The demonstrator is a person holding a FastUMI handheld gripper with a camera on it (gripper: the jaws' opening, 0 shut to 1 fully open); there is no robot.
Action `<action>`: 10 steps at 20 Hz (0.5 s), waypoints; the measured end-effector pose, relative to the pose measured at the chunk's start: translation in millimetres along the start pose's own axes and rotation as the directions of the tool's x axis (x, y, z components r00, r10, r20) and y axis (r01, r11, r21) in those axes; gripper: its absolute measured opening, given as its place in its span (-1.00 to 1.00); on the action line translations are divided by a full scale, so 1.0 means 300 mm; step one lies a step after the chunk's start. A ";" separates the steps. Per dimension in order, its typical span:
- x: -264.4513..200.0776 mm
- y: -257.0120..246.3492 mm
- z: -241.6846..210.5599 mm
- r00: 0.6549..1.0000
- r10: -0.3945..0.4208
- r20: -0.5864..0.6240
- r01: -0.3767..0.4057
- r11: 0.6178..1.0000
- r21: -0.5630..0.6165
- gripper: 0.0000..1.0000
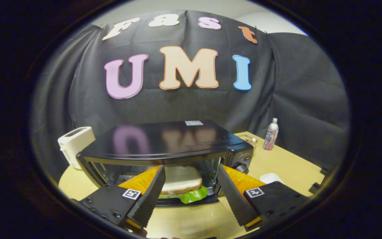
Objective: Open the toaster oven, put the food inside, and close the toaster oven door.
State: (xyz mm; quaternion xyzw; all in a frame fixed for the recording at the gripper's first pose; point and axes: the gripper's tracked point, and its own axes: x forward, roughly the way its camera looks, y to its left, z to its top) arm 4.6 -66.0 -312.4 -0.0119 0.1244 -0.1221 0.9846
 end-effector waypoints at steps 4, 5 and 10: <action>-0.096 -0.023 0.040 1.000 -0.020 0.022 0.019 0.999 0.025 0.97; -0.123 -0.033 0.037 0.999 -0.027 0.022 0.026 0.999 0.021 0.97; -0.225 -0.055 -0.016 0.999 -0.037 -0.013 0.036 0.999 -0.033 0.98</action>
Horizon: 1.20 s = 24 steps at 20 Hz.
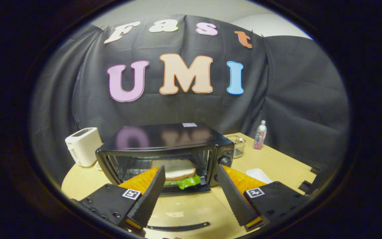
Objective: Open the toaster oven, put the food inside, and close the toaster oven door.
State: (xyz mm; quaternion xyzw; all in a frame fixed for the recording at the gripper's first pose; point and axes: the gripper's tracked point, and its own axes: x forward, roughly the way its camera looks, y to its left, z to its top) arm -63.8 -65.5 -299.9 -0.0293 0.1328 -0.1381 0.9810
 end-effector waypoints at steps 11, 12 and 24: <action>-0.146 -0.061 -0.255 0.985 -0.017 -0.172 0.011 0.999 -0.036 0.98; -0.154 -0.063 -0.287 0.980 -0.017 -0.197 0.010 0.999 -0.037 0.98; -0.194 -0.059 -0.589 0.911 0.003 -0.413 -0.057 0.991 -0.119 0.96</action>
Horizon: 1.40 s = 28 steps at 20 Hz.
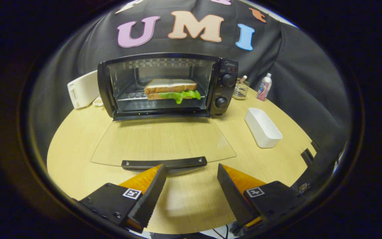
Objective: Open the toaster oven, put the food inside, and close the toaster oven door.
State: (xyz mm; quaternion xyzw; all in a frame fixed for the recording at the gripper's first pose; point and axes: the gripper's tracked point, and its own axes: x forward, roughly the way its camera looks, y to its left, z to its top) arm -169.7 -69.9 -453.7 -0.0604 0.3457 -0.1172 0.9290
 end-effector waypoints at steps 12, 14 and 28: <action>-0.002 0.115 -0.072 0.995 0.078 -0.056 -0.083 0.993 -0.085 0.97; -0.006 0.150 -0.065 0.993 0.107 -0.049 -0.111 0.989 -0.097 0.97; -0.063 0.148 0.194 0.982 0.130 0.135 -0.132 0.991 0.005 1.00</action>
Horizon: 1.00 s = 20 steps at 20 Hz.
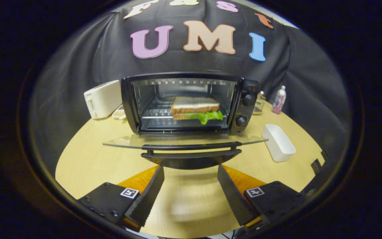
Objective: Open the toaster oven, put the food inside, and close the toaster oven door.
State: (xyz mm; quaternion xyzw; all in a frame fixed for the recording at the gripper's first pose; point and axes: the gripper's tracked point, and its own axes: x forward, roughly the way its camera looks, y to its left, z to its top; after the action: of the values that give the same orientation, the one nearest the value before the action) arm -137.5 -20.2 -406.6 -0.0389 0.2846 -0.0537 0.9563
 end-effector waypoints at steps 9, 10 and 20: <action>0.081 0.050 0.303 0.989 0.024 0.146 -0.030 0.999 0.038 1.00; 0.085 0.057 0.321 0.988 0.028 0.154 -0.036 0.998 0.046 1.00; 0.161 0.119 0.441 0.977 0.073 0.198 -0.089 0.993 0.074 1.00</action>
State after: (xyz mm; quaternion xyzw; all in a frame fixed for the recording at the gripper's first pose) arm -21.7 15.0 -326.0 0.0070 0.1884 -0.0223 0.9818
